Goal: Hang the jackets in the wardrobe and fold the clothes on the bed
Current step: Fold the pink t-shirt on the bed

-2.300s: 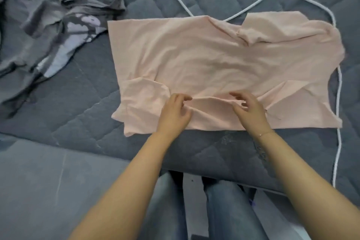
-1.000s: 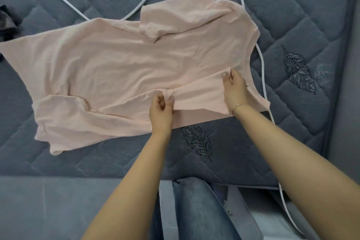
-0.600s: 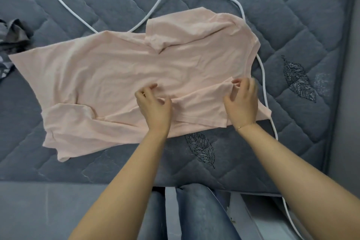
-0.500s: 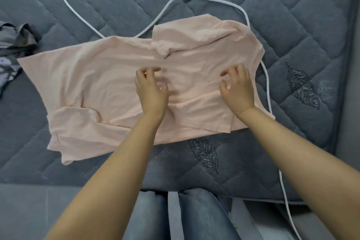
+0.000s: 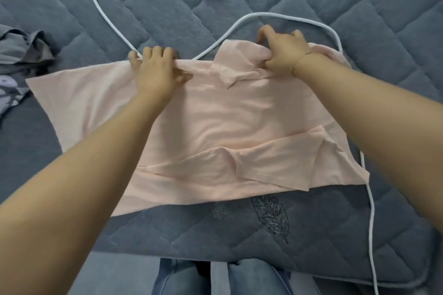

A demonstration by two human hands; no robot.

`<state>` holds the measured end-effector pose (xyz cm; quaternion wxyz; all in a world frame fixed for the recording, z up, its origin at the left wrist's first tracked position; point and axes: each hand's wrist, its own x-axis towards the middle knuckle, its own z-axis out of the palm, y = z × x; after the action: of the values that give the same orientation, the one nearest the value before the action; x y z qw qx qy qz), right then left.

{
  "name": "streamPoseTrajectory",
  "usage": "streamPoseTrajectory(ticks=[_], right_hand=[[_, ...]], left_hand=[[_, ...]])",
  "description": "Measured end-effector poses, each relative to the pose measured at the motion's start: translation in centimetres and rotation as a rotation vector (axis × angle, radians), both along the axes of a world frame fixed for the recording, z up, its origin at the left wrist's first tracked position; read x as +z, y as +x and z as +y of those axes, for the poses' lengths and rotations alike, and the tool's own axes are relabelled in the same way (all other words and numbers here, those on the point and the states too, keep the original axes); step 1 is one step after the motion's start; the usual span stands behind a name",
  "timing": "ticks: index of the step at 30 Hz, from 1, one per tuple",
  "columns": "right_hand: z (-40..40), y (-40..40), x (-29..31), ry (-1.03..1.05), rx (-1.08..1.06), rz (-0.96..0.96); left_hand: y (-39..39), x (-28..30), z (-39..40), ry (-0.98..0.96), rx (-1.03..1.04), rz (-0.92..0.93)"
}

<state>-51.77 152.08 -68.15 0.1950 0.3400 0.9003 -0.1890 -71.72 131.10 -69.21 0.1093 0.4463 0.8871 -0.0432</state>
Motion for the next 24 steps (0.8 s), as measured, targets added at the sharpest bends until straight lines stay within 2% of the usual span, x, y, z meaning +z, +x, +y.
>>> streamPoseTrajectory(ticks=[3,8,10,15,20,24], right_hand=[[-1.0,1.6,0.5,0.020,0.001,0.057],[-5.9,6.8,3.7,0.207,-0.087,0.582],[-8.4,10.0,4.7,0.213,-0.090,0.650],[-13.4,17.0,4.2,0.051,-0.086,0.457],[-16.0,19.5,2.4,-0.084,-0.068,0.179],[-17.3,17.7,3.1,-0.093,-0.150,0.206]], left_hand=[[-1.8,0.8,-1.7,0.057,-0.035,0.024],[-0.8,3.8,-6.1,0.279,-0.257,-0.143],[1.0,4.9,-8.5,0.287,-0.282,-0.216],[5.3,5.3,-13.7,0.191,-0.237,-0.283],[7.3,3.6,-15.5,-0.001,-0.126,-0.326],[7.8,3.5,-15.4,0.068,0.045,-0.398]])
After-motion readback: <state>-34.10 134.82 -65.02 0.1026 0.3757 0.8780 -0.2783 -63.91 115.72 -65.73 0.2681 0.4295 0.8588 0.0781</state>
